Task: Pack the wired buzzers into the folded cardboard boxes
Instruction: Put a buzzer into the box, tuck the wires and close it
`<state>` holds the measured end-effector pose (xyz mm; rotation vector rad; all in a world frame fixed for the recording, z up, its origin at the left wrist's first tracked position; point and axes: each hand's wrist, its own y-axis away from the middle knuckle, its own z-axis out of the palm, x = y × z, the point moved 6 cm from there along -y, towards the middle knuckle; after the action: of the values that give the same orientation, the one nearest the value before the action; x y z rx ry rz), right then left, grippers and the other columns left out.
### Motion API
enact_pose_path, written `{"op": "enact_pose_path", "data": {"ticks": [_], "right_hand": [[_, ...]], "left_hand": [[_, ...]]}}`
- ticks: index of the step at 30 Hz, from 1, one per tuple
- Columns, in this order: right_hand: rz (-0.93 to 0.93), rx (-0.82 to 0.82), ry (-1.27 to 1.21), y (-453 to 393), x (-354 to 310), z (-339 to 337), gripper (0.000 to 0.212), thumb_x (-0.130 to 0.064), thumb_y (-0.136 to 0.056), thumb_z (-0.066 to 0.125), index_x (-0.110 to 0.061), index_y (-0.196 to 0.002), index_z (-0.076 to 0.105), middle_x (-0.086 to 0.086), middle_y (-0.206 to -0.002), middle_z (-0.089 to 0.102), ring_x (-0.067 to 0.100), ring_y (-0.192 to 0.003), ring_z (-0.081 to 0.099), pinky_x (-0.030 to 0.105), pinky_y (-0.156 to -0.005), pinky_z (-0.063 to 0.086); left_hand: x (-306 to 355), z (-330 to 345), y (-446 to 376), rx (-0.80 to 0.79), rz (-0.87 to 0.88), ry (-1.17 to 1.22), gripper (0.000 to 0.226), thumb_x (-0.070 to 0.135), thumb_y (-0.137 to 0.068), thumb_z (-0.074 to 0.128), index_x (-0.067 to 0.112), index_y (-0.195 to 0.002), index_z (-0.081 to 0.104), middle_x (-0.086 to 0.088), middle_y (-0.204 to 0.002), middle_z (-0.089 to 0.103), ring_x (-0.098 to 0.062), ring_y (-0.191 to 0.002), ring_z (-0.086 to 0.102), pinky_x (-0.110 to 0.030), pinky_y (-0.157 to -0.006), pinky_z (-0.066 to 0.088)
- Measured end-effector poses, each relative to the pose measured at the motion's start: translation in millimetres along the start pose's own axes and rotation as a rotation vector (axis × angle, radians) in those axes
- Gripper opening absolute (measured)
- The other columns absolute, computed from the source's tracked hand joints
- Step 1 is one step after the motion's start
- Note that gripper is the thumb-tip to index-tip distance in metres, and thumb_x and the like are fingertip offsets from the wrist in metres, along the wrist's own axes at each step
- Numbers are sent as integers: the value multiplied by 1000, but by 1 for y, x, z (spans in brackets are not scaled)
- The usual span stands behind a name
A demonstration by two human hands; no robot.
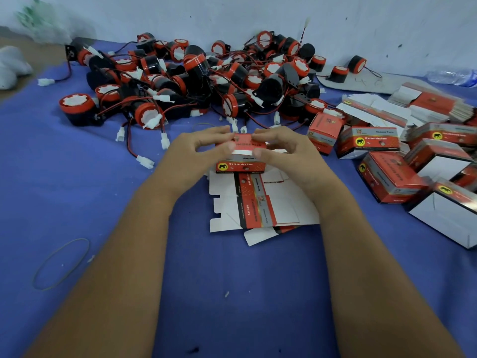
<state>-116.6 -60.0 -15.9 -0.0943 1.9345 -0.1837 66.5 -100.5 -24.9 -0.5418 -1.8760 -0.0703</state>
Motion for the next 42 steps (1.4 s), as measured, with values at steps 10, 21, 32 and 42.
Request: {"op": "enact_pose_path", "data": {"ticks": [10, 21, 32, 42], "right_hand": [[-93, 10, 195, -2, -8, 5, 34, -16, -80, 78, -25, -110, 65, -1, -118, 53, 11, -95, 57, 16, -77, 50], [-113, 92, 57, 0, -12, 1, 19, -19, -90, 68, -27, -108, 69, 5, -110, 60, 27, -97, 63, 42, -81, 57], [-96, 90, 113, 2, -5, 2, 31, -14, -91, 67, -21, -121, 68, 1, -140, 54, -4, -117, 52, 27, -96, 52], [-490, 360, 688, 8, -32, 12, 24, -11, -71, 81, -7, -93, 76, 8, -89, 64, 29, -87, 57, 43, -78, 47]], "left_hand": [[3, 0, 1, 75, 102, -220, 43, 28, -88, 71, 24, -130, 62, 14, -138, 55, 14, -124, 38, 7, -93, 28], [14, -1, 2, 159, 146, 28, 27, 22, -91, 64, 28, -117, 62, 18, -106, 65, 14, -96, 61, -8, -78, 49], [15, 3, 3, 232, 205, -90, 24, 21, -84, 76, 30, -104, 68, 13, -111, 66, -6, -121, 54, -23, -104, 43], [30, 7, 4, 363, 353, -520, 27, 11, -74, 82, 5, -100, 76, -10, -94, 62, -26, -95, 47, -20, -82, 29]]}}
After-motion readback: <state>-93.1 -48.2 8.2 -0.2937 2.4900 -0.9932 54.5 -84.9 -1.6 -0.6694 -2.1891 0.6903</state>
